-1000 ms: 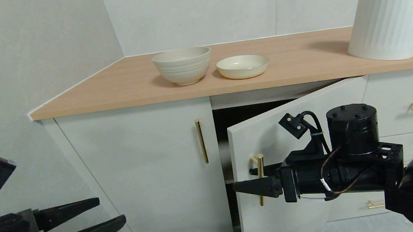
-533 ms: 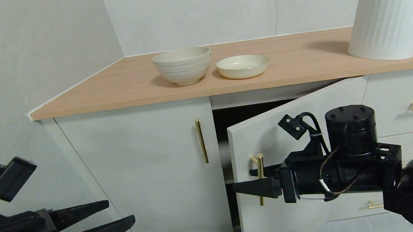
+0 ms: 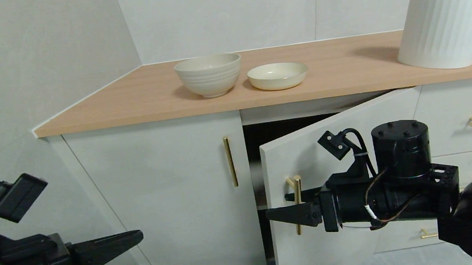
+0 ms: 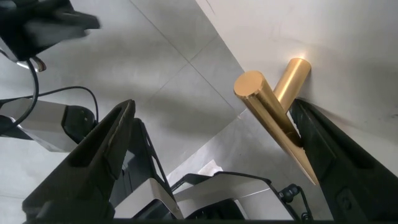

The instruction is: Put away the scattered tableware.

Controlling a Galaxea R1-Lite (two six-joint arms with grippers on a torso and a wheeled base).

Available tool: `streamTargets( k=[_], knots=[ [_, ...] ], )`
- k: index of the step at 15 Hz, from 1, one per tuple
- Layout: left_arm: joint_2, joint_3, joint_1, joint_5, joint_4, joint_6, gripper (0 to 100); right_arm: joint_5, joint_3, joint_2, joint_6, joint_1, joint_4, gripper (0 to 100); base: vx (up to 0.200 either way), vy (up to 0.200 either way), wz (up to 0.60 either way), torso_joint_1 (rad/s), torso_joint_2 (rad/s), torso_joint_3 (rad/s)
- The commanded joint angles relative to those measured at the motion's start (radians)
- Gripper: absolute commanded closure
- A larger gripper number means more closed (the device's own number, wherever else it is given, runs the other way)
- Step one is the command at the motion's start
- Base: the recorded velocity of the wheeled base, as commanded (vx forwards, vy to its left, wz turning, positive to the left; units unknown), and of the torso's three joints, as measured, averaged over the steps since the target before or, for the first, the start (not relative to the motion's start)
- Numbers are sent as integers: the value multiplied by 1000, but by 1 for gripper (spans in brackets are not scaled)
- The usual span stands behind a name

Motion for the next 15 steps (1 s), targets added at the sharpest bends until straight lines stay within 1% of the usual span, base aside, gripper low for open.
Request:
streamTargets(
  k=[1, 2, 3, 4, 5, 6, 7, 8, 10, 11, 12, 14, 15],
  knots=[
    [66, -7, 0, 0, -12, 4, 100, 0, 0, 0, 0, 0, 0, 0, 0, 0, 0, 0, 0, 0],
    [86, -7, -13, 3, -24, 1, 100, 0, 2, 0, 0, 0, 0, 0, 0, 0, 0, 0, 0, 0],
    [83, -13, -54, 6, -24, -13, 100, -1, 2, -3, 0, 0, 0, 0, 0, 0, 0, 0, 0, 0],
    [91, -38, -92, 7, -21, -50, 100, -8, 0, -4, 0, 0, 0, 0, 0, 0, 0, 0, 0, 0],
    [129, -85, -125, 7, -23, -116, 100, -14, 0, -12, 0, 0, 0, 0, 0, 0, 0, 0, 0, 0],
    [183, -151, -154, 6, -24, -159, 100, -18, 3, -24, 1, 0, 0, 0, 0, 0, 0, 0, 0, 0],
    [240, -205, -169, 3, -24, -166, 100, -18, 17, -36, 0, 0, 0, 0, 0, 0, 0, 0, 0, 0],
    [306, -257, -171, 4, -27, -163, 100, -18, 20, -44, 0, 0, 0, 0, 0, 0, 0, 0, 0, 0],
    [393, -324, -177, 0, -29, -163, 100, -18, 22, -43, 0, 0, 0, 0, 0, 0, 0, 0, 0, 0],
    [412, -328, -184, 0, -38, -156, 100, -18, 23, -41, 0, 0, 0, 0, 0, 0, 0, 0, 0, 0],
    [436, -318, -194, 0, -70, -148, 100, -18, 25, -40, 0, 0, -2, 0, 0, 0, 0, 0, 0, 0],
    [484, -260, -200, 0, -168, -146, 100, -18, 26, -44, 0, 0, 0, 0, 0, 0, 0, 0, 0, 0],
    [531, -214, -240, 20, -268, -145, 100, -18, 26, -44, 0, 0, 0, 0, 0, 0, 0, 0, 0, 0]
  ],
)
